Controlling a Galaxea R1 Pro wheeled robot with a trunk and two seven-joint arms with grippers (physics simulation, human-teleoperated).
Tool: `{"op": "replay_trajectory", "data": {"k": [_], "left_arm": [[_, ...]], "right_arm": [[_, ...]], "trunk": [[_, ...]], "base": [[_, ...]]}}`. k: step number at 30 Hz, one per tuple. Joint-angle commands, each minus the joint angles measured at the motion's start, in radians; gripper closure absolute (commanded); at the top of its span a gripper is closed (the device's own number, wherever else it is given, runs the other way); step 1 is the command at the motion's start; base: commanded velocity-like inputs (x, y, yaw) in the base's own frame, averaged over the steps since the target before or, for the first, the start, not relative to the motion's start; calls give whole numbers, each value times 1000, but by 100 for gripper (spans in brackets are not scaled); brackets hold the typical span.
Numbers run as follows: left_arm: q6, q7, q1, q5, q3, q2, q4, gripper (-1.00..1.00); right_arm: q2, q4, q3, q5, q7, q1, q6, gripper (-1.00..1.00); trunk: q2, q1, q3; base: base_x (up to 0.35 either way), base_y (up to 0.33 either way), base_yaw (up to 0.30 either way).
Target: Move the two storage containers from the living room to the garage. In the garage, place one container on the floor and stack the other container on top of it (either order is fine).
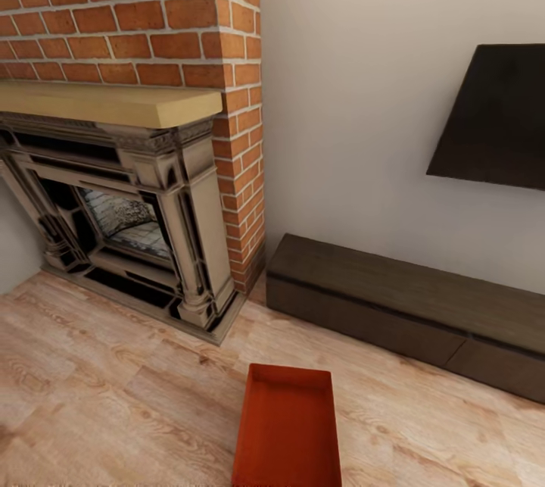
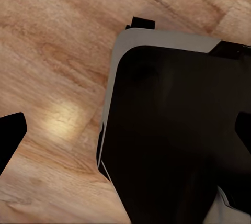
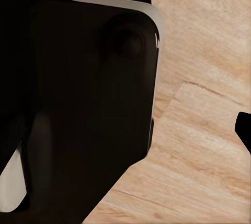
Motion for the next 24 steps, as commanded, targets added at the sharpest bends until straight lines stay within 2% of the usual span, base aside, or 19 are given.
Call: {"op": "replay_trajectory", "data": {"k": [1,24], "left_arm": [[-2,1,-1,5,4,0,1,-100],[-2,1,-1,5,4,0,1,-100]], "right_arm": [[0,2,8,-3,2,-1,-5,-100],[4,3,2,-11,-12,-1,-2,-100]], "trunk": [[-1,0,-3],[-1,0,-34]], "base": [[0,0,99],[0,0,16]]}}
